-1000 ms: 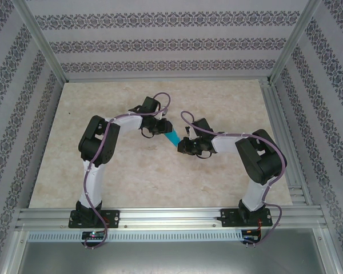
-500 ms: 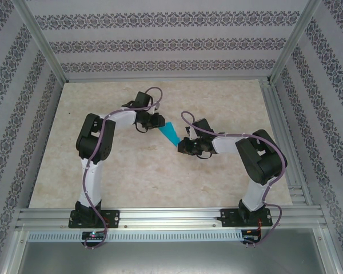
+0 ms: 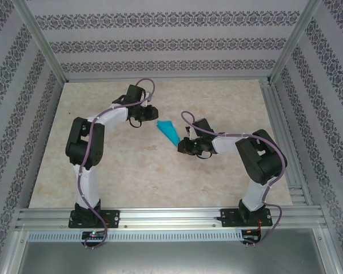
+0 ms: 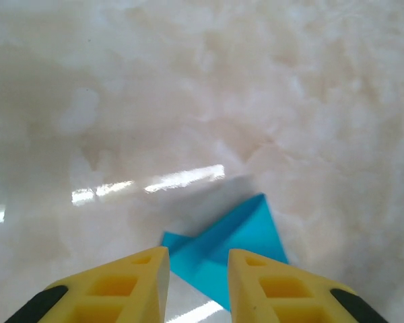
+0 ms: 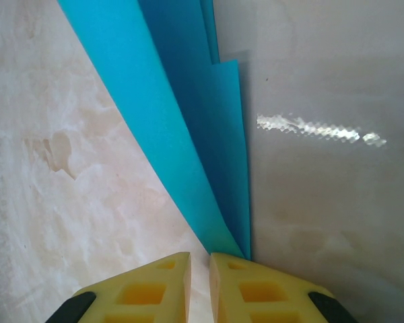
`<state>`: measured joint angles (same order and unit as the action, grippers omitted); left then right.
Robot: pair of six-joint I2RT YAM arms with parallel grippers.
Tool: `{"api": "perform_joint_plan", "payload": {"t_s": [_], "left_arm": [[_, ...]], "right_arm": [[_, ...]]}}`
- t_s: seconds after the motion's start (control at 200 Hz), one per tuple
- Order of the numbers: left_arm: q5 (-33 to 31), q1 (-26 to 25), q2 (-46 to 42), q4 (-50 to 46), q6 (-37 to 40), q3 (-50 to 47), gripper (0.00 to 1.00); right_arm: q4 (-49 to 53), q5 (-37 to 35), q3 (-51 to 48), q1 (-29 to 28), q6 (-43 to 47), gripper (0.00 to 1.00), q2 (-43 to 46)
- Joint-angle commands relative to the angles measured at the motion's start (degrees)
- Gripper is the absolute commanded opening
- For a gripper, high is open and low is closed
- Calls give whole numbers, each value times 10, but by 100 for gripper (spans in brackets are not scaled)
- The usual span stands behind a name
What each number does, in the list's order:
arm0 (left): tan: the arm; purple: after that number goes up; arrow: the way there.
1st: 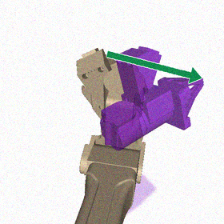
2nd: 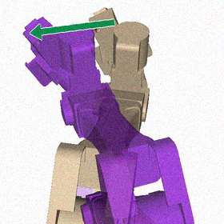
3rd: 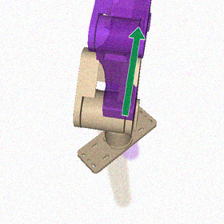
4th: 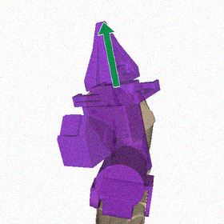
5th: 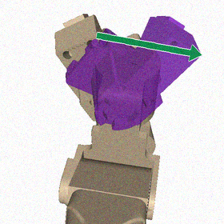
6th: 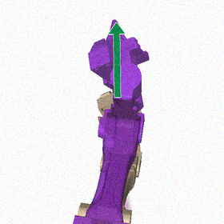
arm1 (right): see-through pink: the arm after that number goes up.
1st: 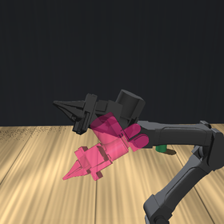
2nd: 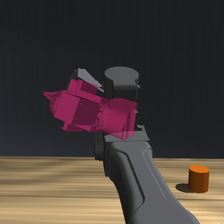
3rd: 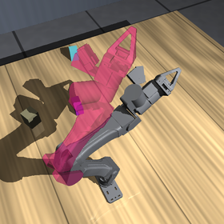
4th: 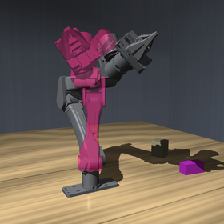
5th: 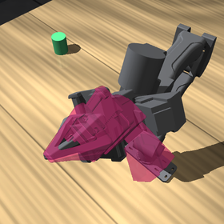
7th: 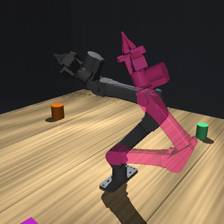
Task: Fold a paper plane with a square sheet of paper (pick it up from the middle)
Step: Fold the wing for the fifth time at the center of the table.
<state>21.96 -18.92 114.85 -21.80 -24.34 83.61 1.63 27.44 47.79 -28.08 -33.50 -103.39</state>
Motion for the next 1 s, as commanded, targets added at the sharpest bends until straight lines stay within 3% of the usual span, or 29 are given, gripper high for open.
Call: {"api": "perform_joint_plan", "payload": {"t_s": [0.0, 0.225, 0.495, 0.804, 0.999], "left_arm": [[7, -18, -56, 45, -20, -45, 30], [30, -61, -97, 100, -53, -115, 28], [83, -119, -27, 169, -110, -122, 23], [88, -125, 38, 155, -114, -84, 22], [44, -124, 54, 110, -93, -63, 22]], "right_arm": [[95, -62, -33, 6, -2, 18, -48], [95, -60, -31, 6, -2, 18, -51], [93, -56, -31, 6, -4, 18, -53], [88, -54, -36, 6, -4, 18, -53], [89, -56, -41, 6, -4, 18, -55]]}}
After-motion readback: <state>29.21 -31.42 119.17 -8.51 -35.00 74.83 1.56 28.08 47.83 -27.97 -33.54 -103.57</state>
